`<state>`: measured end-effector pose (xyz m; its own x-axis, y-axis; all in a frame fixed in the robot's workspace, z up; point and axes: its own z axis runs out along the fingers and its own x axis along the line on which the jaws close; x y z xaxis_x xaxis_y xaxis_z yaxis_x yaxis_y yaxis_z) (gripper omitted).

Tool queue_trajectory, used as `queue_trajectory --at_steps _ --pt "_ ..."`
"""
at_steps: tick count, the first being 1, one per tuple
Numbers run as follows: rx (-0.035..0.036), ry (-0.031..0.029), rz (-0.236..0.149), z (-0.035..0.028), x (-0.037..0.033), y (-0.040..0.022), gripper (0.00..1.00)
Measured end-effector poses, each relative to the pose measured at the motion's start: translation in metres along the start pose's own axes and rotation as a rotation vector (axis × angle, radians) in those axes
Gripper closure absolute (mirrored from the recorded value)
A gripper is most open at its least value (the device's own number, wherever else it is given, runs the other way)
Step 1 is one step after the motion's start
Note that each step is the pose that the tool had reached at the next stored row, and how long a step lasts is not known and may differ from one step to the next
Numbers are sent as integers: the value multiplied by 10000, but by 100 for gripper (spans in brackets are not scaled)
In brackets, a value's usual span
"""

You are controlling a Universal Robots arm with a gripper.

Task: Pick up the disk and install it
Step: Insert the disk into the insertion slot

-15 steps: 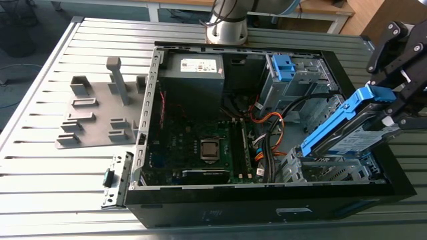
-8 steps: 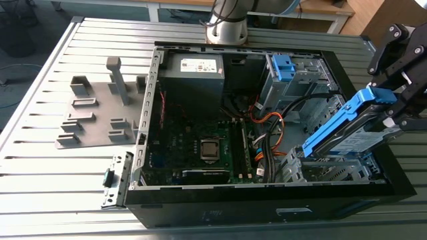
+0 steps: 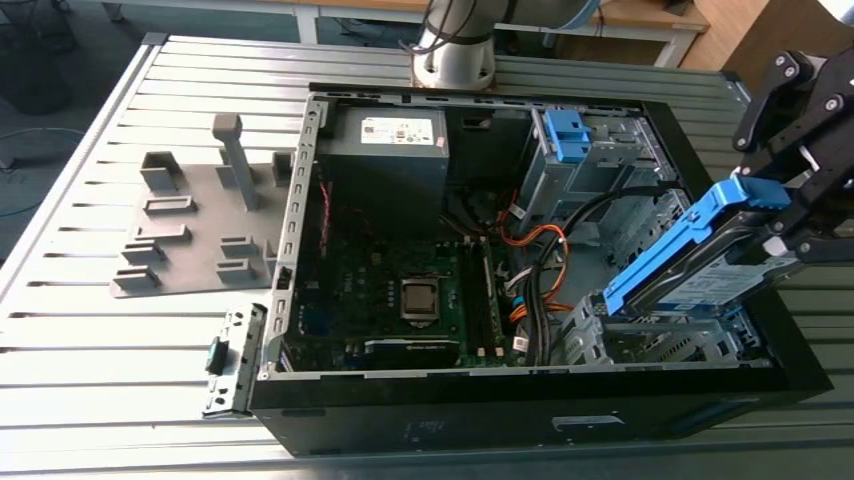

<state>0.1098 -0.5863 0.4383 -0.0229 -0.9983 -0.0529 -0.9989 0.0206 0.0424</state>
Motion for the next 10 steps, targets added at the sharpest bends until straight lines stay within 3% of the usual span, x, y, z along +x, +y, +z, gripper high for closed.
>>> queue_trajectory --at_steps 10 --pt "0 -1 0 23 2 -1 63"
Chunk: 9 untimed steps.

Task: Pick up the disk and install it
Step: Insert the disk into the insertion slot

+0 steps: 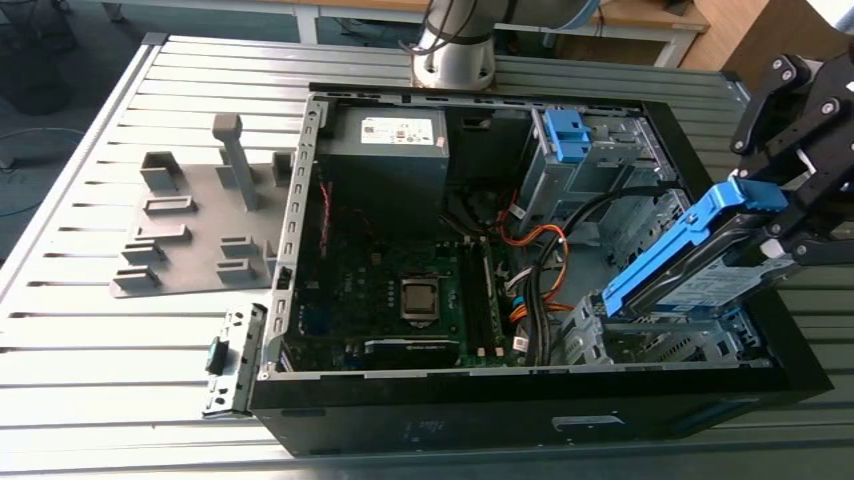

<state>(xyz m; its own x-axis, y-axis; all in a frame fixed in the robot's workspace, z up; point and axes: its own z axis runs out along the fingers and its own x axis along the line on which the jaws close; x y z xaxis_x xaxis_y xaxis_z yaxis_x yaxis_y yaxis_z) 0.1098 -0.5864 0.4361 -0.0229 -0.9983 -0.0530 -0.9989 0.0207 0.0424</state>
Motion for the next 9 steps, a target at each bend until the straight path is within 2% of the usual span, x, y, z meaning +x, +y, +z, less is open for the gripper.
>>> queue_trajectory --at_steps 9 --pt "0 1 -1 50 3 -2 63"
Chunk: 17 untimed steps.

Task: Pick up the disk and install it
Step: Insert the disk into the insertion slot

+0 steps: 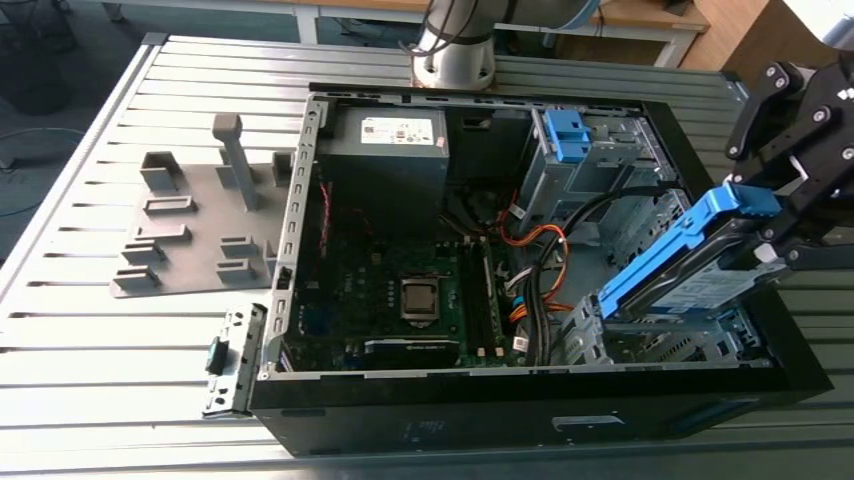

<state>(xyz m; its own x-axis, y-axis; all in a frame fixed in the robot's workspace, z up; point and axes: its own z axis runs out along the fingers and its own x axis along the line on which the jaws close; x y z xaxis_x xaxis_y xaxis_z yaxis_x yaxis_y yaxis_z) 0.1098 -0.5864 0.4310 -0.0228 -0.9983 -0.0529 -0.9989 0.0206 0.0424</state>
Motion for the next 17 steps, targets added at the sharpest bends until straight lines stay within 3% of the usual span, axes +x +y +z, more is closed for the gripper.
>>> queue_trajectory --at_steps 4,17 --pt "0 0 1 39 2 -1 63" --pt "0 0 0 253 13 -10 63"
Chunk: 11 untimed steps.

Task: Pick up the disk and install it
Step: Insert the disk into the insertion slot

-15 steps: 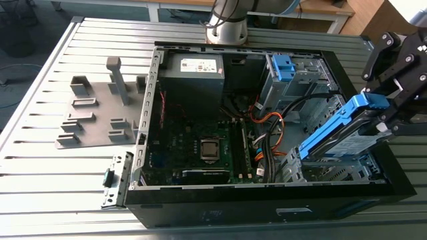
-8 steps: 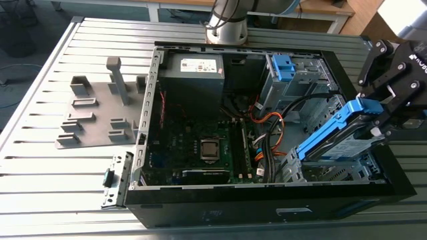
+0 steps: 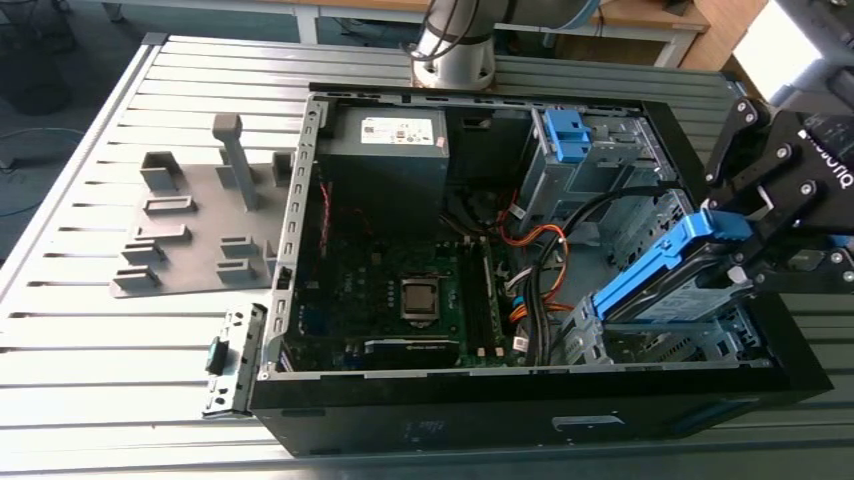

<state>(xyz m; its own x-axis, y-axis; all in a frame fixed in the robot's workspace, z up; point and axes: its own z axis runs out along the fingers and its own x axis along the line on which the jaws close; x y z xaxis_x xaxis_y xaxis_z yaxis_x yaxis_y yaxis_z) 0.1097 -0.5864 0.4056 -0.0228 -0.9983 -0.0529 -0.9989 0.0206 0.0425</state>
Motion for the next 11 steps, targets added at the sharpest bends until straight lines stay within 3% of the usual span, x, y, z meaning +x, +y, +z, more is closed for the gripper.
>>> queue_trajectory --at_steps 7,11 --pt "0 -1 1 76 4 -3 63" --pt "0 2 1 85 5 -3 63"
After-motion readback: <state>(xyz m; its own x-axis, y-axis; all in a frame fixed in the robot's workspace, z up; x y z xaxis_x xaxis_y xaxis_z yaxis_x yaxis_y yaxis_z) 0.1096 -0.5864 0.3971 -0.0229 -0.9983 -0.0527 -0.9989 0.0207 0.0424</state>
